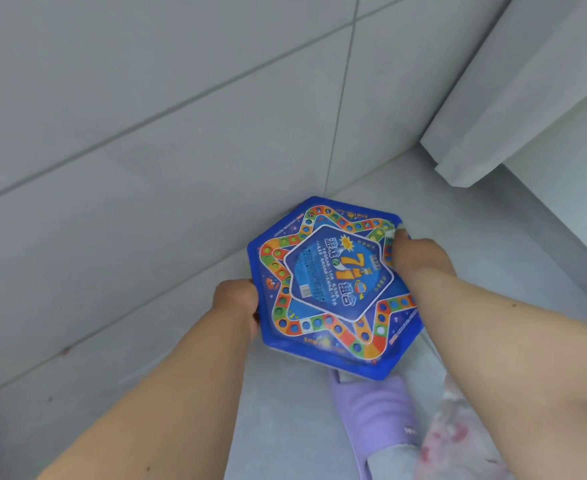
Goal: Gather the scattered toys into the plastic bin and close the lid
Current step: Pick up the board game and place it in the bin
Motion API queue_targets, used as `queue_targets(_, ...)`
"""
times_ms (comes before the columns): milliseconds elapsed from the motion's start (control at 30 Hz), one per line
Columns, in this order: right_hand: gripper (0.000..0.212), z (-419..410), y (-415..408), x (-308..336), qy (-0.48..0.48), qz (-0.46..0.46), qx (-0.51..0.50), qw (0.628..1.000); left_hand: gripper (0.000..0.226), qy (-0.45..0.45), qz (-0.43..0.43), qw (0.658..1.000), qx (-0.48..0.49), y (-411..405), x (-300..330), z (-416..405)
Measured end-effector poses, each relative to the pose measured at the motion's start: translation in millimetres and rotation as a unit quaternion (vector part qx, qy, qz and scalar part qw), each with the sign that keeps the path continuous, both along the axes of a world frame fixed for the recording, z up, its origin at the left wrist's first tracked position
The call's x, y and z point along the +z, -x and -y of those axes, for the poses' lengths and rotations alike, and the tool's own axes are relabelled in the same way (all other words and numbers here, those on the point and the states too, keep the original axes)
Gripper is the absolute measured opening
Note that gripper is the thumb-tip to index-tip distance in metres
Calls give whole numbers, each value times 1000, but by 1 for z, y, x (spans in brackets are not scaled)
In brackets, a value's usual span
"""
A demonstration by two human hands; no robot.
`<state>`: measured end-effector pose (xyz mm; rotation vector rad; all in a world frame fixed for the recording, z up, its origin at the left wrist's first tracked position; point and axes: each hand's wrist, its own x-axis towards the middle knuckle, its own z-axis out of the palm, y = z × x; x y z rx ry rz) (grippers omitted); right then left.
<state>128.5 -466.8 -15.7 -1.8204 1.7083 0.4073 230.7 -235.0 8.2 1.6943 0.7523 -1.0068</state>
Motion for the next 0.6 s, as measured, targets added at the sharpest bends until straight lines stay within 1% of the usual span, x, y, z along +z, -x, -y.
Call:
queue_targets(100,68,-38,-6,4,-21,2,32,999,21,-29,6,999,42,7,11,-40)
queue_targets(200,68,-77,-16,5,-45,4,82,996,20,-41,-3,992,115,18,19,-85)
queue_targets(333,66,-126,-31,9,-65,6,167,984,25,-30,3,977,213,26,28,-145)
queue_targets(500,69,-183,-41,12,-91,30,229,969,25,-32,37,959,281,36,35,-211)
queue_targets(533,69,-193,-42,12,-92,34,236,967,28,-28,38,950,308,37,34,-225)
queue_targets(600,70,-212,-45,12,-90,33,251,963,43,-15,33,930,366,38,29,-254)
